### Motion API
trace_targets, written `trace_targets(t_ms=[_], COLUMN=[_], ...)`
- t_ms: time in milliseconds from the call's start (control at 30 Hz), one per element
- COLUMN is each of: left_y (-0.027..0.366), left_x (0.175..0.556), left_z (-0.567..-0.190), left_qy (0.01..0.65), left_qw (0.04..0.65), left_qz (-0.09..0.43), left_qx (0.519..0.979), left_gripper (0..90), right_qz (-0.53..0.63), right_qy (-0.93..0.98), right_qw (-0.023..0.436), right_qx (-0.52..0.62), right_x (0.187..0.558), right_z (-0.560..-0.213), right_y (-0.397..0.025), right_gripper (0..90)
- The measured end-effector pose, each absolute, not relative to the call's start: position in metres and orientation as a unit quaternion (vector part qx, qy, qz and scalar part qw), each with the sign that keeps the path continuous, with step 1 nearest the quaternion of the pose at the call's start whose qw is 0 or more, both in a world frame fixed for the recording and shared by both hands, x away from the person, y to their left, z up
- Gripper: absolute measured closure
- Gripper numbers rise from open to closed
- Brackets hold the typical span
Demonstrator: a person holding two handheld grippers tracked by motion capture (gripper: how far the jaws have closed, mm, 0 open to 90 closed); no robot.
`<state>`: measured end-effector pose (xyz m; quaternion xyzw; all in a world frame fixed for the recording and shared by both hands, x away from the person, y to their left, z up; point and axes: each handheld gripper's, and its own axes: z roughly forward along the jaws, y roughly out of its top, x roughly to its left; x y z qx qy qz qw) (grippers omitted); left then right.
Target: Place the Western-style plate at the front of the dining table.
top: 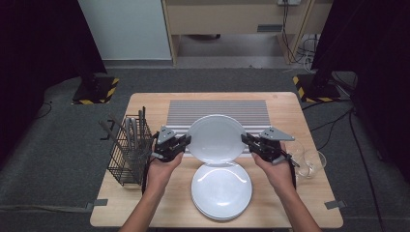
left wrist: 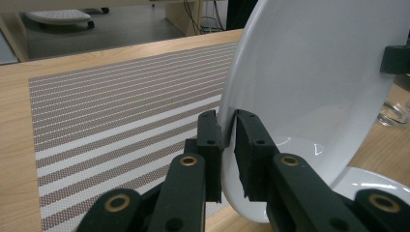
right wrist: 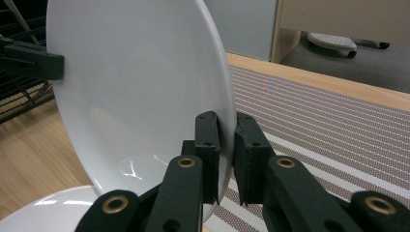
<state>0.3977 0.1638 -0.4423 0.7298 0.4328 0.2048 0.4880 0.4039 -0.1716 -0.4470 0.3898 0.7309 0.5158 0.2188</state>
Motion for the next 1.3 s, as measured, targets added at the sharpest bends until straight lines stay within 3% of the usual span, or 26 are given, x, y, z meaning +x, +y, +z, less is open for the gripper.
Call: trace_targets(t_ms=[1300], left_y=[0.154], left_x=[0.445], left_z=[-0.433], left_qy=[0.446], left_qw=[0.496], left_qz=[0.204], left_qx=[0.717], left_gripper=[79.9], right_qz=[0.515], right_qy=[0.723], right_qw=[0.216], right_qx=[0.407], right_x=[0.448], right_z=[-0.434], right_y=[-0.178], right_gripper=[81.7])
